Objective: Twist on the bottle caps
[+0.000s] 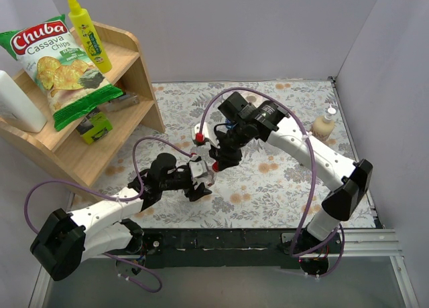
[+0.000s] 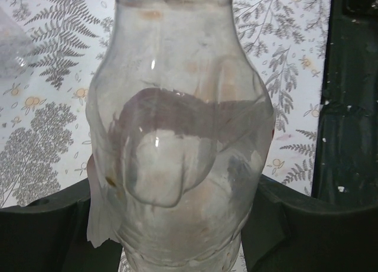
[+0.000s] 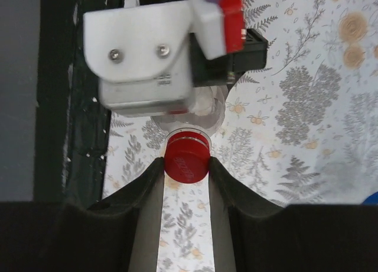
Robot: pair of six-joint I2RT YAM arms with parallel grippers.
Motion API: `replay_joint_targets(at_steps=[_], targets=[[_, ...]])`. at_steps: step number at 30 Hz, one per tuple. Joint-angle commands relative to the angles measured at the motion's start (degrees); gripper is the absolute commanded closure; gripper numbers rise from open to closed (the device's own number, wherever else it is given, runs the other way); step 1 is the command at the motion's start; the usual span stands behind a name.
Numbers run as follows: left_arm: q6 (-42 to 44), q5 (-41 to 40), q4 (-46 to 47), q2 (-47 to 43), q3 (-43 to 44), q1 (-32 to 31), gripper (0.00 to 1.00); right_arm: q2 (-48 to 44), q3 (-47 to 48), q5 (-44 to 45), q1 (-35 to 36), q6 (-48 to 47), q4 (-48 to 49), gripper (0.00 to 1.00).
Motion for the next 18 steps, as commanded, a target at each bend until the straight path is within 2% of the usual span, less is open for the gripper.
replay_joint_targets(at_steps=[1,5,8,9,11,15,17,18], targets=[[-3.9,-4.2,18.7,-4.2,1.6,-0.1,1.0,4.5,-1.1,-8.3,-2.7,13.9,-3.5,0.82],[-4.1,-5.4,18.0,-2.5,2.5,-0.2,1.0,7.3,-0.9,-11.4,-5.8,21.4,-3.1,0.81],[-4.6,-6.2,16.7,-1.2,3.0,-0.3,1.0,8.6,1.1,-11.9,-6.2,22.2,-3.0,0.78],[-4.4,-6.2,15.7,-1.0,2.9,-0.3,1.0,9.1,2.7,-10.1,-6.5,22.2,-3.2,0.72],[-3.6,-5.6,12.5,-0.9,2.4,-0.3,1.0,9.6,9.4,-7.9,-8.0,21.2,-4.1,0.68],[0.4,0.4,3.9,-0.1,1.7,-0.2,1.0,9.3,20.0,-4.2,-11.5,18.0,-7.0,0.44],[2.7,4.6,-0.2,0.5,2.4,-0.2,1.0,8.2,21.6,-4.9,-13.1,15.7,-8.3,0.39],[3.4,6.0,-3.6,1.2,2.8,-0.2,1.0,6.2,20.2,-6.2,-13.1,13.9,-8.6,0.3]])
